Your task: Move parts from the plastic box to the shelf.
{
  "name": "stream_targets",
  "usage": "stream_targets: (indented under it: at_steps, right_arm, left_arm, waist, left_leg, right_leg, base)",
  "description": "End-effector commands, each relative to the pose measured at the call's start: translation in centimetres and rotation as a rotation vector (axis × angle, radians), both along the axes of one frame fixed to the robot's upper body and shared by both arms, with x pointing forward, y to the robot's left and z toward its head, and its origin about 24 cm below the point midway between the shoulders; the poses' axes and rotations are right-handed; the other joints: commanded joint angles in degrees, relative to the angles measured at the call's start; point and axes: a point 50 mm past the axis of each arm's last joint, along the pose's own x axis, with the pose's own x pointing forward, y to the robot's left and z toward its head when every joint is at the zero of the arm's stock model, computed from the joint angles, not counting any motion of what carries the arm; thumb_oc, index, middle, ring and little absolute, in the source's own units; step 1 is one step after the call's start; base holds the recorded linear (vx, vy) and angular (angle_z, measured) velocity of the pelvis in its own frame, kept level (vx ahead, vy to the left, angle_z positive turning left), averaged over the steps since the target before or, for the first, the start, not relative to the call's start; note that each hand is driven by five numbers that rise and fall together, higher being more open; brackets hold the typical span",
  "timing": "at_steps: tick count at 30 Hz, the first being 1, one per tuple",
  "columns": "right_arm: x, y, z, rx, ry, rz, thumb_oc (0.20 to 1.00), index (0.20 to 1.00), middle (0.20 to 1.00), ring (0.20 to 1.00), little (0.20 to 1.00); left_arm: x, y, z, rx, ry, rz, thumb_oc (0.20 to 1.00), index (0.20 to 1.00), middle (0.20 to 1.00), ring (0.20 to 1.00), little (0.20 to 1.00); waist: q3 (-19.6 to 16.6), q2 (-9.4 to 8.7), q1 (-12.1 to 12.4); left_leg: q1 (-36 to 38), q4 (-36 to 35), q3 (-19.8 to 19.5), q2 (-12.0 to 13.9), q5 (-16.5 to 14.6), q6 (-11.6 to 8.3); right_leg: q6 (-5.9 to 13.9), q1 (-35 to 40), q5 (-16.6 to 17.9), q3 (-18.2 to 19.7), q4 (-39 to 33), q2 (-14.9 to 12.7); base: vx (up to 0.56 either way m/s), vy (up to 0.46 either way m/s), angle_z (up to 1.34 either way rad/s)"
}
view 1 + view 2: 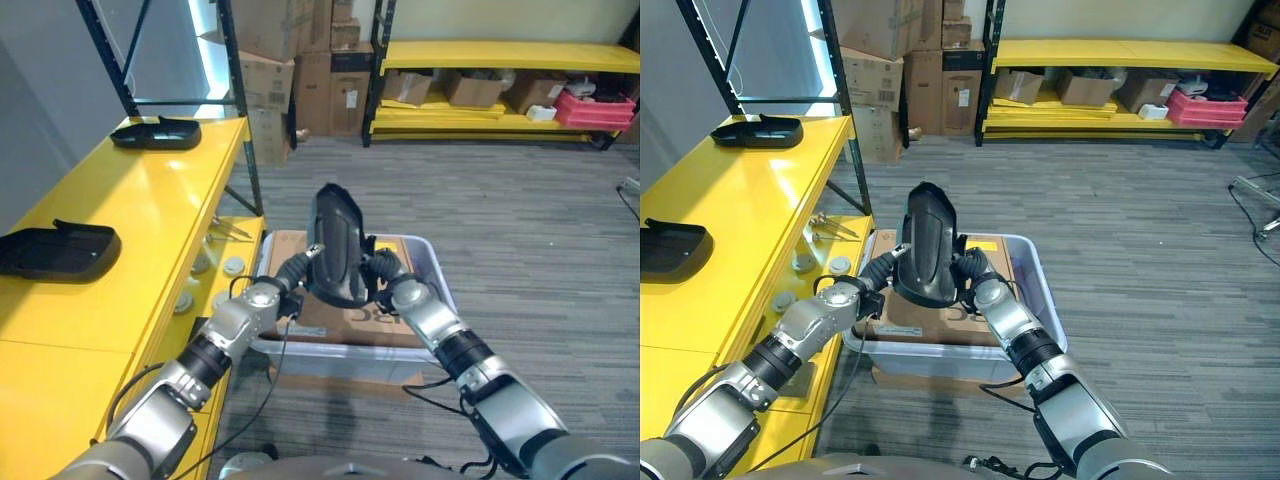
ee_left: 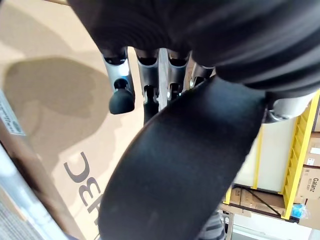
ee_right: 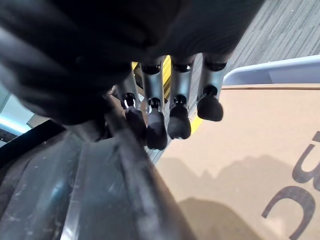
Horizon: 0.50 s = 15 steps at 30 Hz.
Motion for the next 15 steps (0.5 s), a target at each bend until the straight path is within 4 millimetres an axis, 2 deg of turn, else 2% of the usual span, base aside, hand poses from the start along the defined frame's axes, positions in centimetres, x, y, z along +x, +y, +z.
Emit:
stream_targets:
  at_steps: [1, 4, 5, 6, 7, 11, 15]
  right_arm:
    - [2.2, 2.5, 2.7, 0.009, -0.081, 0.066, 0.200, 0.200, 0.200, 0.200, 0.200]
    - [2.3, 2.9, 2.8, 0.076, -0.081, 0.046, 0.200, 0.200, 0.200, 0.200, 0.200]
    - [2.3, 3.1, 2.8, 0.115, -0.079, 0.033, 0.347, 0.347, 0.347, 0.347, 0.347]
    - [2.2, 3.3, 2.9, 0.160, -0.070, 0.019, 1.000, 1.000, 1.000, 1.000, 1.000]
    - [2.2, 3.4, 2.9, 0.175, -0.068, 0.013, 1.000, 1.000, 1.000, 1.000, 1.000]
    - [1.8, 4.7, 3.0, 0.422, -0.043, -0.074, 1.000, 1.000, 1.000, 1.000, 1.000]
    - [1.4, 4.9, 2.5, 0.580, -0.030, -0.143, 1.000, 1.000, 1.000, 1.000, 1.000]
  left_arm:
    - [0.3, -6.4, 6.0, -0.143, -0.230, -0.255, 0.200, 0.200, 0.200, 0.200, 0.200]
    - [0.2, -6.7, 6.1, -0.133, -0.242, -0.256, 0.200, 0.200, 0.200, 0.200, 0.200]
    - [0.2, -6.7, 6.1, -0.138, -0.244, -0.242, 0.200, 0.200, 0.200, 0.200, 0.200]
    - [0.2, -6.8, 6.2, -0.145, -0.245, -0.221, 0.200, 0.200, 0.200, 0.200, 0.200]
    - [0.2, -6.8, 6.2, -0.148, -0.247, -0.215, 0.200, 0.200, 0.200, 0.200, 0.200]
    - [0.3, -6.5, 6.9, -0.203, -0.266, -0.121, 0.200, 0.200, 0.200, 0.200, 0.200]
    - [0.6, -5.7, 8.1, -0.268, -0.299, -0.051, 0.200, 0.200, 0.200, 0.200, 0.200]
  waist:
    - [-2.74, -0.51, 2.67]
    - [-2.66, -0.38, 2.57]
    - [-2.62, -0.34, 2.53]
    - [-2.55, -0.33, 2.45]
    - [-2.52, -0.32, 2.44]
    - [-2.36, -0.12, 2.59]
    - [-2.32, 0.22, 3.00]
  left_leg:
    - [-1.54, 0.34, -1.08, 1.57, -2.98, -0.93]
    - [-1.42, 0.32, -1.14, 1.54, -3.00, -0.92]
    - [-1.38, 0.34, -1.17, 1.54, -2.99, -0.95]
    - [-1.33, 0.38, -1.18, 1.52, -2.98, -0.98]
    - [-1.31, 0.39, -1.18, 1.52, -3.00, -0.98]
    - [-1.07, 0.61, -1.41, 1.48, -3.20, -0.98]
    - [-1.01, 0.72, -1.41, 1.51, -3.27, -0.96]
  right_leg:
    - [5.88, -0.06, -4.97, -2.93, 5.46, -5.08]
    - [5.89, -0.14, -5.04, -2.91, 5.67, -5.06]
    - [5.91, -0.14, -5.05, -2.91, 5.74, -5.06]
    - [5.94, -0.13, -5.06, -2.91, 5.81, -5.08]
    - [5.94, -0.10, -5.08, -2.90, 5.82, -5.09]
    - [5.90, 0.20, -5.19, -3.08, 5.90, -5.26]
    - [5.81, 0.53, -5.18, -3.51, 5.74, -5.43]
  base:
    - [0.00, 0.000, 0.00]
    - [0.00, 0.000, 0.00]
    - [0.00, 0.000, 0.00]
    - [0.00, 0.000, 0.00]
    - [0.00, 0.000, 0.00]
    - [0.00, 0.000, 0.00]
    - [0.00, 0.000, 0.00]
